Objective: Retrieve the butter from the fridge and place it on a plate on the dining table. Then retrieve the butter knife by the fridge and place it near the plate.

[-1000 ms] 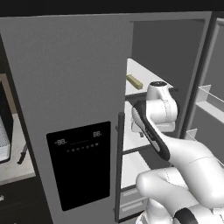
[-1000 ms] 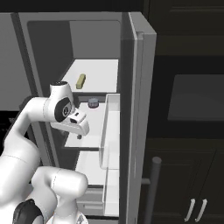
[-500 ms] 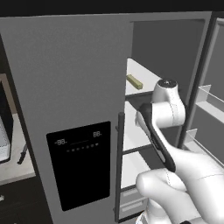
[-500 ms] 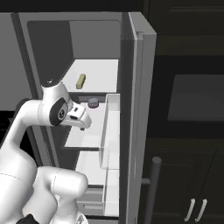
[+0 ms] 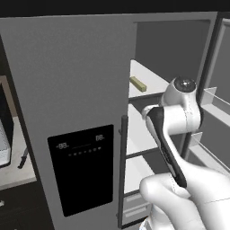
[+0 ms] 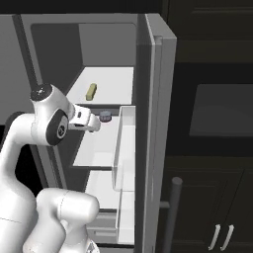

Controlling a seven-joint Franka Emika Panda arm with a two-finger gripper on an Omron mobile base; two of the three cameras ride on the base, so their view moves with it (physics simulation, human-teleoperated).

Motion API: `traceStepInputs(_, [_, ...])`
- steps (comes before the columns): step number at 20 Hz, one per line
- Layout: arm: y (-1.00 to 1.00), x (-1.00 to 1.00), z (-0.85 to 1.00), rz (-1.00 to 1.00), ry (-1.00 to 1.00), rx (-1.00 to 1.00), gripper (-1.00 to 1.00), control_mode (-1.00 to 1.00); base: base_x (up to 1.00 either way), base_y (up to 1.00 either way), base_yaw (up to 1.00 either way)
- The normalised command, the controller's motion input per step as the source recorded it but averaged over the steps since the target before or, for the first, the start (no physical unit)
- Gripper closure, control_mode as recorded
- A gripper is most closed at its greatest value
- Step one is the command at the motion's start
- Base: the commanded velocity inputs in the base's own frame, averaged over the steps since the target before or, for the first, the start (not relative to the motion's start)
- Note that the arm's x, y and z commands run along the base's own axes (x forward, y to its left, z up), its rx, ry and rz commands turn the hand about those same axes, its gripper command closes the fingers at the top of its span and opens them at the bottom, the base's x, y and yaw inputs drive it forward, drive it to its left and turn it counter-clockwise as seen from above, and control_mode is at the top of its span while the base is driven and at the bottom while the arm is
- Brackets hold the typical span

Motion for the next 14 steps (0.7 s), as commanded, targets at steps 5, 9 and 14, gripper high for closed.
traceStepInputs(5, [-0.11,0.20,0.54,0.05,-0.21,0.03,-1.00,-1.00,0.00,0.00,0.00])
traceStepInputs(9, [-0.01,0.08,0.63,0.09,-0.20,0.00,-1.00,-1.00,0.00,0.00,0.00])
traceStepInputs(14, [0.00,0.00,0.65,0.01,-0.05,-0.04,-1.00,-1.00,0.00,0.00,0.00])
